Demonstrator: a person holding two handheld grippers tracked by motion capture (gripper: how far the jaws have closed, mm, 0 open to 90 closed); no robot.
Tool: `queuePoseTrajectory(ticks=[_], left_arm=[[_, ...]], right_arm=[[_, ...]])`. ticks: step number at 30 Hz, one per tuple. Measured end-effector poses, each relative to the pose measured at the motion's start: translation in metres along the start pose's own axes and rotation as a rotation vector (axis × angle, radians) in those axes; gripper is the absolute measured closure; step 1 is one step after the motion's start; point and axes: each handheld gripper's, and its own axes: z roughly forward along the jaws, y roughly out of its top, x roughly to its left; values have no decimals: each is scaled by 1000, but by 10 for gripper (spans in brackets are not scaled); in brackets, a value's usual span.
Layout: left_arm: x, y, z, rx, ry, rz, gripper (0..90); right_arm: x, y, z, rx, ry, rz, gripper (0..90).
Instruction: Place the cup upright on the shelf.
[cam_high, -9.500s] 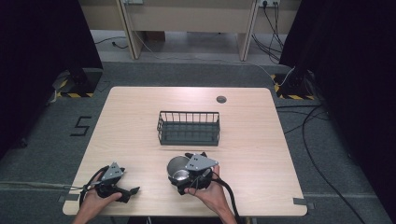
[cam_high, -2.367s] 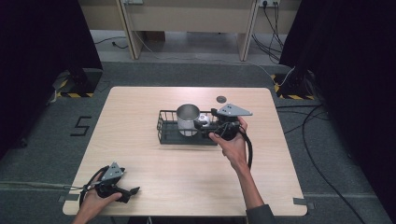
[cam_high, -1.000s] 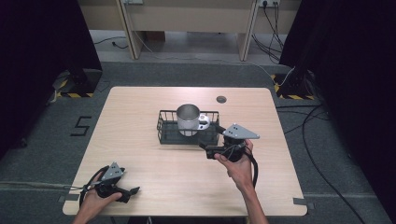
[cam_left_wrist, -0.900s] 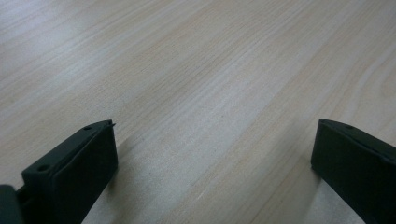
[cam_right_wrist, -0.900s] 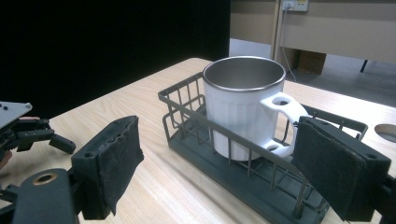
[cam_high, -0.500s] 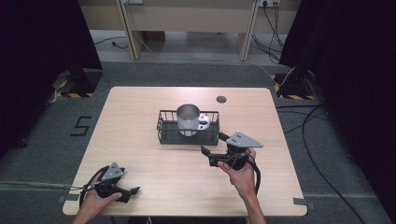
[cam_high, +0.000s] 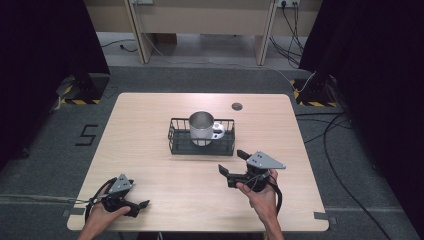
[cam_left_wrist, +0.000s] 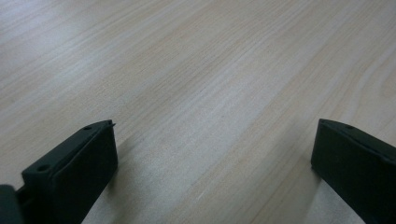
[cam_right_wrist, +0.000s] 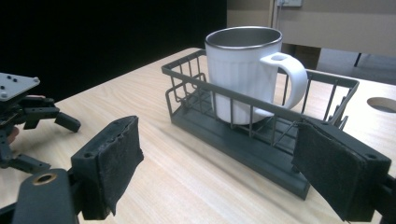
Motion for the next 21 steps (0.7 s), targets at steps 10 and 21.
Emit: queuePoseTrajectory(ticks=[10,21], left_arm=[[0,0,0,0,0,0,0],[0,0,0,0,0,0,0]], right_arm=[[7,-11,-6,-3,1,-13,154],[12,-30,-7,46,0,-13,154]])
